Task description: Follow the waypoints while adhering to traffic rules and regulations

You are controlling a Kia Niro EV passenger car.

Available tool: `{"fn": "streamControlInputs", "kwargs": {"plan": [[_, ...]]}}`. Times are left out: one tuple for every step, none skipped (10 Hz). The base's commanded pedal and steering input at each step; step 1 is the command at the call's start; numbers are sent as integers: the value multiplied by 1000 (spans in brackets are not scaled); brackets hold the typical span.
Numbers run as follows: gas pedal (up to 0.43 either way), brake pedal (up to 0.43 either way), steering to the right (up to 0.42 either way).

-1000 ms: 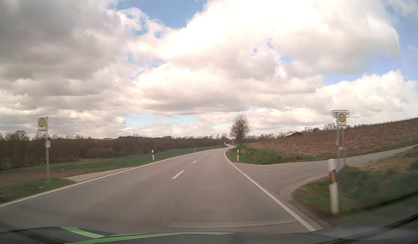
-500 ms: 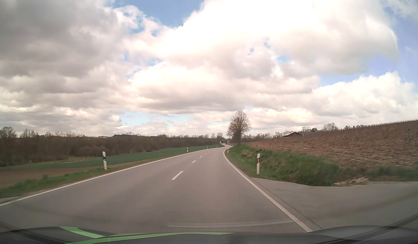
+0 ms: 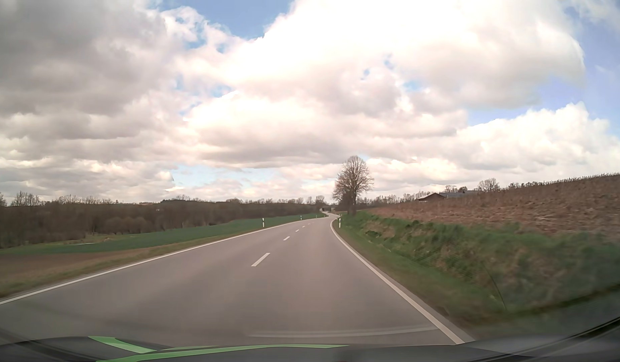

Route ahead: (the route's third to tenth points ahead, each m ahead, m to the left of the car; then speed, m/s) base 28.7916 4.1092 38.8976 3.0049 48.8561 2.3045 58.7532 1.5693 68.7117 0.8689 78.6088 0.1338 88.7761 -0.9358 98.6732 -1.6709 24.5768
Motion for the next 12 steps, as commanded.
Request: {"fn": "streamControlInputs", "kwargs": {"plan": [[220, 0, 7], [220, 0, 7], [220, 0, 6], [220, 0, 6], [220, 0, 6], [220, 0, 6], [220, 0, 7], [220, 0, 6], [220, 0, 6], [220, 0, 6], [220, 0, 6], [220, 0, 6]]}}
